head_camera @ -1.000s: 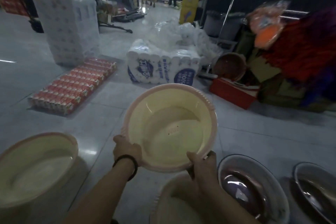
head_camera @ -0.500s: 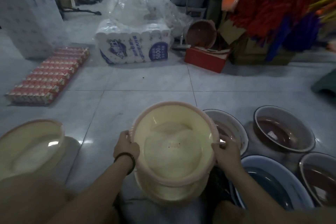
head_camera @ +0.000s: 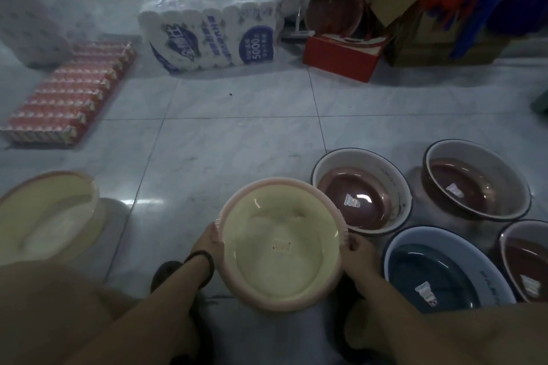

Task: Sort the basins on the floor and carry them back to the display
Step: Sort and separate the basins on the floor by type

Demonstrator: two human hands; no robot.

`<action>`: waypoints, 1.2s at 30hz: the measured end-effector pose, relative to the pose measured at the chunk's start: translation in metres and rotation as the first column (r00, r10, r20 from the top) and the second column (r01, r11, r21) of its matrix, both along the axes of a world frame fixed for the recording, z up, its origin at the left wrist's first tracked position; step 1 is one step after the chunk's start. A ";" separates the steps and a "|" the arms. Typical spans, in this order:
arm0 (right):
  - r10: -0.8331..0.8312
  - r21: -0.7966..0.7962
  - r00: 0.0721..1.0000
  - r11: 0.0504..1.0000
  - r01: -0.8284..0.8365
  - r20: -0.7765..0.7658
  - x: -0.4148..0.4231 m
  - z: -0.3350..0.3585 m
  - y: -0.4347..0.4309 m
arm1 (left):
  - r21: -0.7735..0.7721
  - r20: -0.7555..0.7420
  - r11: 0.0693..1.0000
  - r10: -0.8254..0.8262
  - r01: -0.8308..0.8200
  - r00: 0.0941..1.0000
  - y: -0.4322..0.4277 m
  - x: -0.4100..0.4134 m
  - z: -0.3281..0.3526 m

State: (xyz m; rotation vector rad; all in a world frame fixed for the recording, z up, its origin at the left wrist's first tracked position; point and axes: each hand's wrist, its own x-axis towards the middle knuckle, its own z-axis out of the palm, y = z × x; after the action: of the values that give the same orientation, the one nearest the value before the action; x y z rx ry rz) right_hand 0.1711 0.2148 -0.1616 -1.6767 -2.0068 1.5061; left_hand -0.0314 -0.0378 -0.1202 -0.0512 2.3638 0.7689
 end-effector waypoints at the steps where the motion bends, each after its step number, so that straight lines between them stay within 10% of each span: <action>1: 0.017 0.008 0.999 1.000 -0.017 0.041 -0.001 -0.006 0.002 | -0.019 0.017 1.000 0.005 -0.005 1.000 -0.001 -0.004 -0.008; 12: 0.105 0.102 0.956 0.985 -0.137 0.273 -0.018 -0.015 0.001 | -0.125 0.077 0.992 0.045 -0.035 0.996 0.001 -0.026 -0.052; 19: 0.114 0.160 0.914 0.969 -0.189 0.389 -0.064 0.012 -0.024 | -0.225 0.165 0.929 -0.261 0.294 0.951 0.008 -0.018 -0.006; 24: 0.367 0.161 0.920 0.908 -0.386 0.135 -0.138 0.068 -0.091 | -0.313 0.306 0.674 -0.595 0.669 0.743 -0.002 -0.049 0.089; 27: 0.487 0.027 0.865 0.873 -0.488 -0.123 -0.179 0.092 -0.149 | -0.259 0.313 0.767 -0.508 0.586 0.803 -0.039 -0.101 0.156; 31: 0.538 -0.236 0.801 0.769 -0.594 -0.262 -0.219 0.102 -0.219 | -0.303 -0.067 0.873 -0.420 0.383 0.905 -0.121 -0.153 0.221; 36: 0.609 -0.372 0.757 0.663 -0.650 -0.237 -0.266 0.097 -0.283 | -0.373 -0.226 0.920 -0.213 0.117 0.951 -0.245 -0.176 0.138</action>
State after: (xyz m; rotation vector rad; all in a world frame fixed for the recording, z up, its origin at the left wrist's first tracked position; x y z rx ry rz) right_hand -0.0946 -0.0678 -0.0650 -0.9705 -2.4857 2.3580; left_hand -0.2072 -0.2829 0.0182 0.1058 2.6933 0.2689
